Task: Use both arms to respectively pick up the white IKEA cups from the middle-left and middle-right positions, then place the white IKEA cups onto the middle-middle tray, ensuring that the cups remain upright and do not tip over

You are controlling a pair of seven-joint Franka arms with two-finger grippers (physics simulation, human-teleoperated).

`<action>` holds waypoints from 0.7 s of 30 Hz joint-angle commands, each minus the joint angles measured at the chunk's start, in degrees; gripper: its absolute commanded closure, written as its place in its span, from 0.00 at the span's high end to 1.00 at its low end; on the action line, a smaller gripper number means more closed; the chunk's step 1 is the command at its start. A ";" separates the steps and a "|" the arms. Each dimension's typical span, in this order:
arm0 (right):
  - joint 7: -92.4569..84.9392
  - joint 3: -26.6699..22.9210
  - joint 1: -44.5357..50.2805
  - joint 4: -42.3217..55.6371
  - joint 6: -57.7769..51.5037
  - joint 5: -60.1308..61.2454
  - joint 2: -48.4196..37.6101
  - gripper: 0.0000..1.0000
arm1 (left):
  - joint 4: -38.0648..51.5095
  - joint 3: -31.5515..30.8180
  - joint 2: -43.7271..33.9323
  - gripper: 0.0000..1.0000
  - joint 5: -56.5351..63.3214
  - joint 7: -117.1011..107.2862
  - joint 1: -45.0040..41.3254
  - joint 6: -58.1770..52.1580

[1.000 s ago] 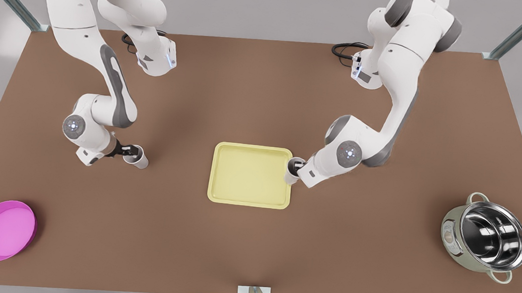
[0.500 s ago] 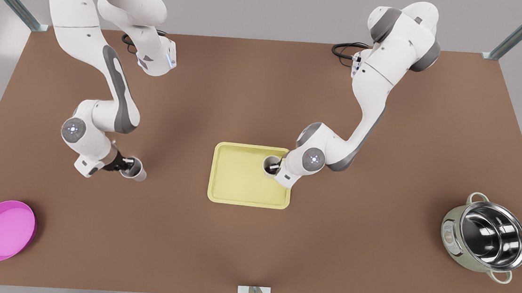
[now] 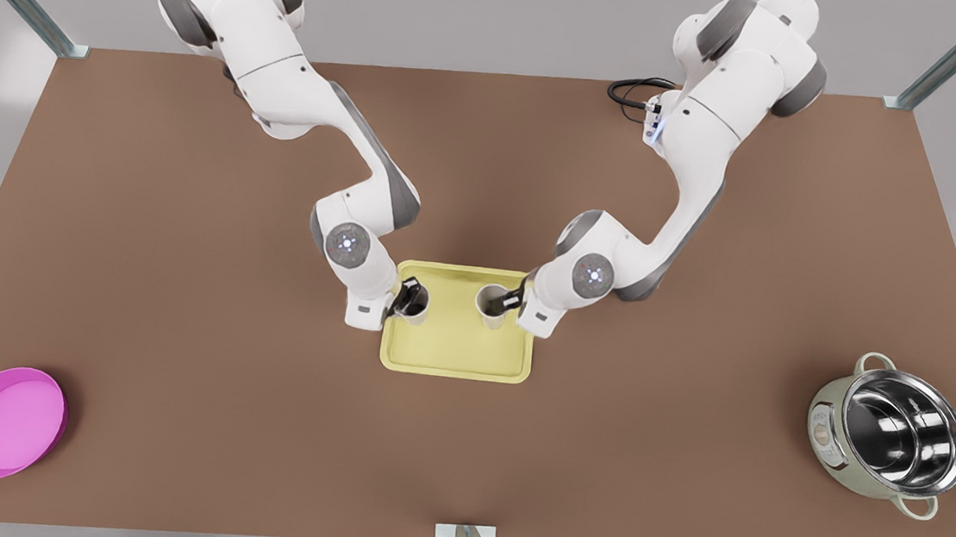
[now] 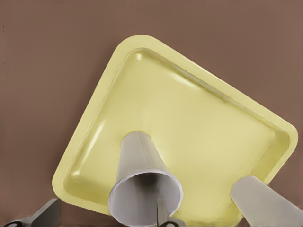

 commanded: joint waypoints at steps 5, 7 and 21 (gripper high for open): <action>1.01 0.00 0.38 2.38 1.26 -0.22 4.15 0.21 | 28.40 0.67 -4.11 1.00 16.55 12.62 8.54 -53.07; 1.10 0.00 0.29 2.91 1.26 -0.22 4.33 0.21 | 34.11 0.67 -4.20 1.00 21.39 33.68 11.08 -59.83; 1.19 -0.18 -0.15 3.35 -9.89 0.04 -3.67 1.00 | 26.56 20.00 -17.29 1.00 14.18 57.54 3.35 -58.96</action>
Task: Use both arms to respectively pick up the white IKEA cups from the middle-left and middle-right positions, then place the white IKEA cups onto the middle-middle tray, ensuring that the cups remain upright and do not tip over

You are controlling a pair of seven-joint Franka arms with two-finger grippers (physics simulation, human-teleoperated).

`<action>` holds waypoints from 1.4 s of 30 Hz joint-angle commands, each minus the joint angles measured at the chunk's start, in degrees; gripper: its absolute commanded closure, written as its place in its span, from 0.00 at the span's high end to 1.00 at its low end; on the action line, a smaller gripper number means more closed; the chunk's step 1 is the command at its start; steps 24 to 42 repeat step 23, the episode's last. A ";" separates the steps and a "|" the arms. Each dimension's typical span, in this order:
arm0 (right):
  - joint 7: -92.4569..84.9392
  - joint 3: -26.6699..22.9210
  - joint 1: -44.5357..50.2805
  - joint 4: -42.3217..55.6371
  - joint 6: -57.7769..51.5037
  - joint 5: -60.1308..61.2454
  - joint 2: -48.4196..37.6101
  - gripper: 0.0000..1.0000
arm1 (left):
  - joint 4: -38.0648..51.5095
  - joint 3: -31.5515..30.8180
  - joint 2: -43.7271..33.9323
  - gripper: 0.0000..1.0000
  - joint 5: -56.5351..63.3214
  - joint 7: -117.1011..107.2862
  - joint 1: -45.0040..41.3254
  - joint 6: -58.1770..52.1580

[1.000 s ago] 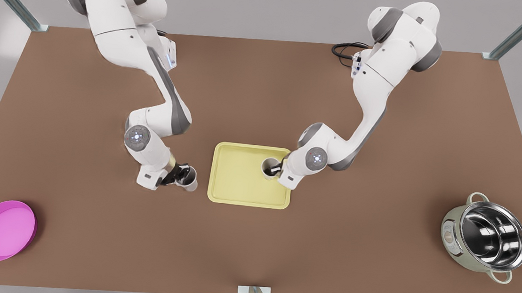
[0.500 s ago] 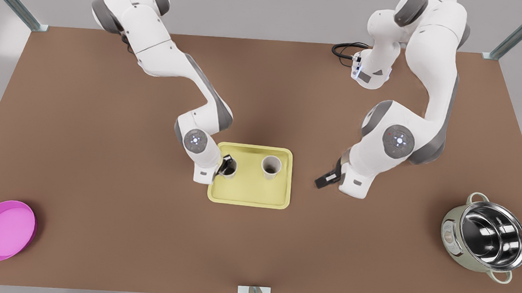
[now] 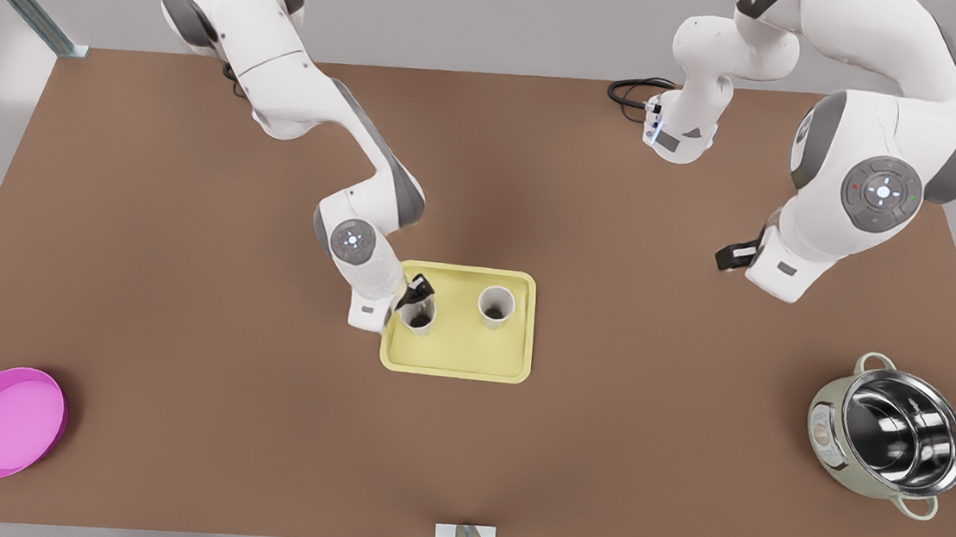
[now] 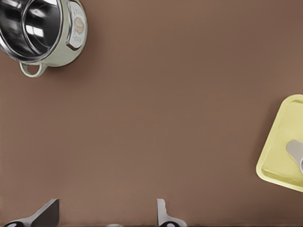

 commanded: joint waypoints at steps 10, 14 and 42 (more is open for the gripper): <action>6.25 -9.66 -16.95 11.61 -47.75 -11.44 -19.52 1.00 | -0.05 0.08 1.21 1.00 -0.22 24.76 0.97 -2.76; 6.16 -9.75 -19.58 10.65 -48.01 -12.14 -23.75 1.00 | -0.14 0.08 1.56 1.00 -0.22 24.76 1.05 -2.93; 5.19 -7.82 -22.48 11.17 -48.19 -11.88 -23.57 1.00 | -0.14 -0.01 1.65 1.00 -0.31 24.58 1.14 -2.84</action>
